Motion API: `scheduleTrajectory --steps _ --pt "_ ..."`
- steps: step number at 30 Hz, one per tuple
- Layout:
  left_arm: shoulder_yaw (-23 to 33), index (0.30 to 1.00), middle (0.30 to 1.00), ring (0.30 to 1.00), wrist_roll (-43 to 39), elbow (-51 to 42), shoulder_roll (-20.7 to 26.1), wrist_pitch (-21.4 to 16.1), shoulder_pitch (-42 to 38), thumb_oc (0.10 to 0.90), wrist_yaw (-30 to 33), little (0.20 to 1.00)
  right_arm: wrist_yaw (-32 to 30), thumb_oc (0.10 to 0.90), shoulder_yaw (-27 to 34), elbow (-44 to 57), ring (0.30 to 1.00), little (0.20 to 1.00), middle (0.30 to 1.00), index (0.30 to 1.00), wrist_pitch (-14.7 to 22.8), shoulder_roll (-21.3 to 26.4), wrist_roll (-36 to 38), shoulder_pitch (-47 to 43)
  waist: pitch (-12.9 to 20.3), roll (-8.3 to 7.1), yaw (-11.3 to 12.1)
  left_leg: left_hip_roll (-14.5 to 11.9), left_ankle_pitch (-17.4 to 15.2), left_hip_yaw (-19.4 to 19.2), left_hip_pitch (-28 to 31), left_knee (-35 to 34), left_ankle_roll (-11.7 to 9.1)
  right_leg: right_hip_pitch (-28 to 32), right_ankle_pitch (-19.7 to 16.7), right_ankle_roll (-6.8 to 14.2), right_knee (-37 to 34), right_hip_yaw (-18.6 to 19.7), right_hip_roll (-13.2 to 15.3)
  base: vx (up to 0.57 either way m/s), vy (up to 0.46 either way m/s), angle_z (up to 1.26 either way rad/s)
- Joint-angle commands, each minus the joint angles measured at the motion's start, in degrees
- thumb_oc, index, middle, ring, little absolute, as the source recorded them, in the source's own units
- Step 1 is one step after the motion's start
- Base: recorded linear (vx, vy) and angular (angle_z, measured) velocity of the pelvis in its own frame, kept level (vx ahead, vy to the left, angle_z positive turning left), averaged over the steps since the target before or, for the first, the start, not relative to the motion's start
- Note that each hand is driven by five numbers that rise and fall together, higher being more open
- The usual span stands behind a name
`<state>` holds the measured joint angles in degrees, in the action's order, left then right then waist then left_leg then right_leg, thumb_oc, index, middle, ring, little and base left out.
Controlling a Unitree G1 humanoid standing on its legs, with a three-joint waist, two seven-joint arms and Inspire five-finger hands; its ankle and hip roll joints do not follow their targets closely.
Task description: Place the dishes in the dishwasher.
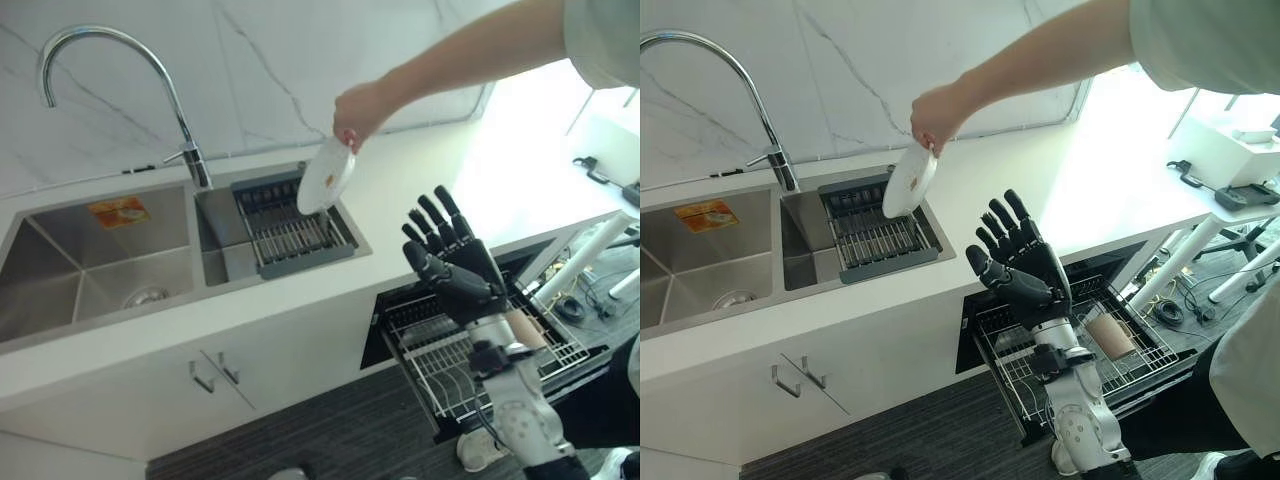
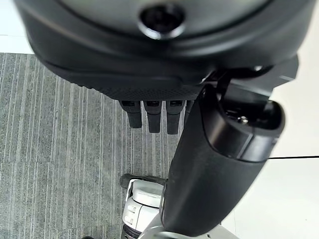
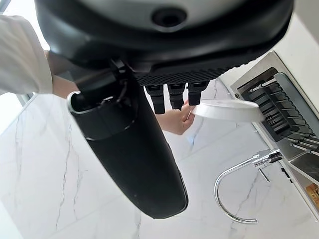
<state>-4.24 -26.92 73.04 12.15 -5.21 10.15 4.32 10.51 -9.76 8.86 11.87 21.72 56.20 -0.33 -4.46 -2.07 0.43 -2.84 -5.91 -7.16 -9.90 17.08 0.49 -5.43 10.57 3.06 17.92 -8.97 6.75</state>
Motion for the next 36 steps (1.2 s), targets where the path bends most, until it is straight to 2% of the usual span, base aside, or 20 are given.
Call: scheduleTrajectory --steps 1,8,24,36 --pt "-0.14 0.900 0.900 0.900 -2.20 1.01 0.49 -1.97 -0.45 0.800 0.34 0.900 0.30 0.800 4.95 5.81 0.900 0.900 0.900 0.900 5.75 0.69 -3.64 -5.86 1.35 -0.69 0.94 -1.87 -2.11 2.75 1.12 0.11 -2.28 0.23 -3.32 2.46 -0.73 -1.08 1.96 -0.01 0.012 0.04" --pt "0.04 0.900 0.900 0.900 -1.71 1.05 -0.04 -2.47 -0.54 0.800 0.68 0.900 -1.08 0.800 4.98 5.50 0.900 0.900 0.900 0.900 5.45 1.93 -4.73 -5.32 1.48 -0.71 1.52 -1.43 -2.02 3.16 0.68 0.11 -2.22 0.22 -3.38 2.54 -0.73 -2.47 2.50 -0.02 0.022 0.10" --pt "-1.42 0.900 0.900 0.900 0.55 0.48 -0.99 -1.87 -1.66 0.800 1.42 0.900 -1.25 0.800 3.83 4.02 0.900 0.900 0.900 0.900 1.98 0.01 -5.17 -4.45 1.94 -0.30 2.72 -0.46 -1.60 5.24 -0.26 0.11 -2.17 0.45 -3.57 2.88 -0.73 -4.96 3.45 -0.01 0.014 0.11" --pt "-2.90 0.900 0.900 0.900 0.84 0.82 -1.07 -1.26 -1.90 0.800 2.34 0.900 -10.86 0.800 2.42 0.10 0.900 0.900 0.900 0.900 6.32 0.25 -12.87 -7.58 1.93 -0.18 3.60 -0.16 -1.50 5.78 -0.49 0.11 -2.18 0.48 -3.38 2.70 -0.73 -5.15 3.32 0.00 0.001 0.00"
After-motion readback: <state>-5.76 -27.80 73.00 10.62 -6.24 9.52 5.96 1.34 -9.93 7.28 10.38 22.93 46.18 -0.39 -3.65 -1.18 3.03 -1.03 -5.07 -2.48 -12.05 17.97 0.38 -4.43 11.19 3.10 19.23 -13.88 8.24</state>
